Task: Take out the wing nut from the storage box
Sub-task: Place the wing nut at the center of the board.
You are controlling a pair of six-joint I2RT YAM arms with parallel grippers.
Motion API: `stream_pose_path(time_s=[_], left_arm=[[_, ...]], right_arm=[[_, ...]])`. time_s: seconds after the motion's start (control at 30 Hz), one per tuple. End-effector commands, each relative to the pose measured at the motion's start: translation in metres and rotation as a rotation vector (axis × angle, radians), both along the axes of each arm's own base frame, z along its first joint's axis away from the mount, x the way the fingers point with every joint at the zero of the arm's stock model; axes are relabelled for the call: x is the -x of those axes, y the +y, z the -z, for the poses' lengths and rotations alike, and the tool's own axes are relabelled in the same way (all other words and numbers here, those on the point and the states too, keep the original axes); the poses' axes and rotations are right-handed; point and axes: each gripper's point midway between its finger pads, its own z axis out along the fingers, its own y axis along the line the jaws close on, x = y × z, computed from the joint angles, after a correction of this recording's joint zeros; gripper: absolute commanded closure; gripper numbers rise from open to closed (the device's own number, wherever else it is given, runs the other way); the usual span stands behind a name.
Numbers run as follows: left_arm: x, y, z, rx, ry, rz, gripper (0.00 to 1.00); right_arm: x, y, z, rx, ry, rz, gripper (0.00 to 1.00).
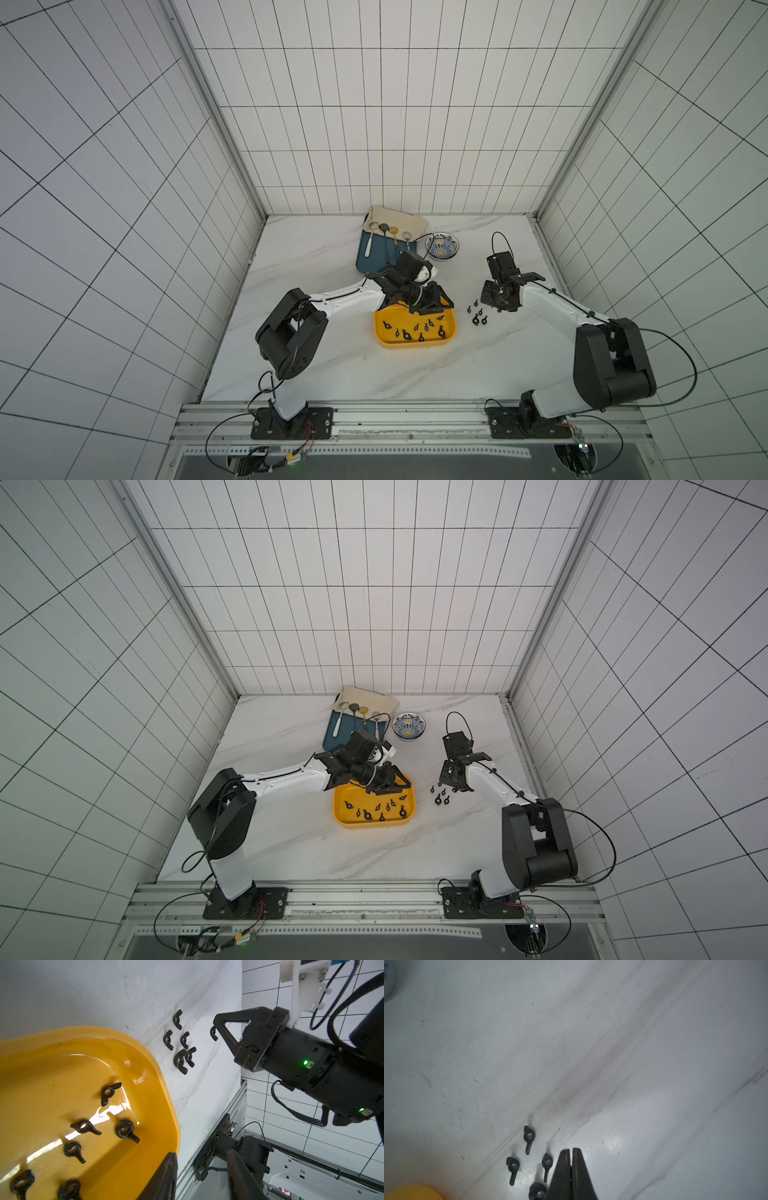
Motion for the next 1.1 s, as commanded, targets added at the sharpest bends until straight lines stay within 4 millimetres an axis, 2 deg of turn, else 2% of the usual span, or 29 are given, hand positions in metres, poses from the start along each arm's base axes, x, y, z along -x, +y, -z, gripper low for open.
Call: stream_pose_path(time_s=[0.0,0.17,0.4,0.87,0.9,0.93,0.97,1.07], left_arm=[[-0.002,-0.011,-0.004,0.03,-0.018,0.01,0.57],[0.0,-0.011,0.002,0.023,-0.008,0.015,0.57],[0.002,-0.009,-0.001,0.025,-0.016,0.02,0.57],[0.003,-0.006,0.0,0.022,-0.019,0.022,0.57],[0.003,-0.004,0.002,0.019,-0.017,0.02,0.57],[0.003,-0.004,0.001,0.022,-0.019,0.022,0.57],[0.003,-0.004,0.001,0.022,-0.019,0.021,0.57],[0.002,-0.002,-0.001,0.026,-0.019,0.019,0.57]], right_arm=[[0.004,-0.006,0.018,-0.012,0.027,0.027,1.0],[0.003,-0.006,0.031,-0.011,0.045,0.032,1.0],[0.002,-0.006,0.042,-0.011,0.075,0.034,1.0],[0.001,-0.006,0.048,-0.007,0.092,0.034,1.0],[0.004,-0.005,0.052,-0.013,0.107,0.027,0.99],[0.004,-0.004,0.051,-0.018,0.117,0.024,0.92],[0.005,-0.004,0.051,-0.019,0.118,0.023,0.89],[0.005,-0.003,0.046,-0.02,0.111,0.021,0.84]])
